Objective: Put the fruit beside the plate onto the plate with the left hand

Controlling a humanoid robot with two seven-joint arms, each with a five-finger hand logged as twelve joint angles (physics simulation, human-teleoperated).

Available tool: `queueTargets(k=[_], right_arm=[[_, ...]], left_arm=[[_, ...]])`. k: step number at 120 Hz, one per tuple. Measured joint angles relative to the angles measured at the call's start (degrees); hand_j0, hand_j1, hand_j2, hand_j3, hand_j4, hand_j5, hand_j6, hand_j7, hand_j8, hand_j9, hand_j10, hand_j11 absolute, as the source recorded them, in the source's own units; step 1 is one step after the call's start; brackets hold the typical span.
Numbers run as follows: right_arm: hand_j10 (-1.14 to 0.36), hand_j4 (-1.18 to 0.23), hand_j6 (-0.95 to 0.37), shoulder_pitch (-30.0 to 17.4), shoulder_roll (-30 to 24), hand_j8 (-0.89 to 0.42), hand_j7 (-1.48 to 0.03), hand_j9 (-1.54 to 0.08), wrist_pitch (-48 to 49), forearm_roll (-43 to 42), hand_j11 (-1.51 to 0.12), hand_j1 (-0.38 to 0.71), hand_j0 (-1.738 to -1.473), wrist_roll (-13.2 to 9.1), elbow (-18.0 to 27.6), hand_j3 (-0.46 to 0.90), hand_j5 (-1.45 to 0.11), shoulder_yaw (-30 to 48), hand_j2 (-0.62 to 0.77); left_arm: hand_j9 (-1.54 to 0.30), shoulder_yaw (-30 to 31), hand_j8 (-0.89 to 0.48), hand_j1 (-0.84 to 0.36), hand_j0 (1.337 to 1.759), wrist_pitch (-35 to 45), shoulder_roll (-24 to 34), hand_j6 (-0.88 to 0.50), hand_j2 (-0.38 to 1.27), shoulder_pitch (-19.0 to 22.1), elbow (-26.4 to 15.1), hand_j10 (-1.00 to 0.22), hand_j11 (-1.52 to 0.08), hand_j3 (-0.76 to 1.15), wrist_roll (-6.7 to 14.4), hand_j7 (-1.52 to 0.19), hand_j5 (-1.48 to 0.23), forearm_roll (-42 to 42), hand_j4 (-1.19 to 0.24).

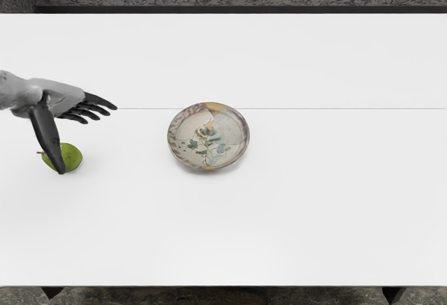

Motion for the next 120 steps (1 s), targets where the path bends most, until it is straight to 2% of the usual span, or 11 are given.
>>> queueTargets(k=[20, 33, 70, 98, 120], right_arm=[[0.0, 0.0, 0.0, 0.0, 0.0, 0.0, 0.0, 0.0, 0.0, 0.0, 0.0, -0.35, -1.658, 0.0, 0.0, 0.0, 0.0, 0.0, 0.0], [0.0, 0.0, 0.0, 0.0, 0.0, 0.0, 0.0, 0.0, 0.0, 0.0, 0.0, -0.35, -1.658, 0.0, 0.0, 0.0, 0.0, -0.1, 0.0], [0.0, 0.0, 0.0, 0.0, 0.0, 0.0, 0.0, 0.0, 0.0, 0.0, 0.0, -0.35, -1.658, 0.0, 0.0, 0.0, 0.0, -0.1, 0.0], [0.0, 0.0, 0.0, 0.0, 0.0, 0.0, 0.0, 0.0, 0.0, 0.0, 0.0, -0.35, -1.658, 0.0, -0.1, 0.0, 0.0, -0.1, 0.0], [0.0, 0.0, 0.0, 0.1, 0.0, 0.0, 0.0, 0.0, 0.0, 0.0, 0.0, -0.35, -1.658, 0.0, -0.1, 0.0, 0.0, -0.1, 0.0]], left_arm=[[-0.09, 0.1, -0.08, 0.27, 1.658, 0.1, -1.2, -0.08, 0.01, 4.3, -2.6, -0.07, -0.09, 0.0, 0.0, -0.09, -0.09, 10.1, -0.08], [-0.1, 0.2, -0.08, 0.26, 1.658, 3.2, -1.2, -0.08, 0.02, 6.4, -3.7, -0.08, -0.1, 0.0, 0.0, -0.1, -0.1, 15.7, -0.08], [-0.1, 1.0, -0.09, 0.26, 1.658, 11.4, -2.2, -0.09, 0.02, 8.0, -4.2, -0.08, -0.1, 0.0, 0.0, -0.1, -0.1, 24.6, -0.08], [-0.1, 5.1, -0.09, 0.26, 1.658, 21.2, -3.4, -0.09, 0.02, 8.2, -3.8, -0.08, -0.1, 0.0, 0.0, -0.1, -0.1, 29.0, -0.08], [-0.11, 9.2, -0.09, 0.25, 1.658, 25.7, -4.6, -0.09, 0.02, 8.3, -3.6, -0.09, -0.11, 0.0, 0.0, -0.11, -0.11, 31.2, -0.09]])
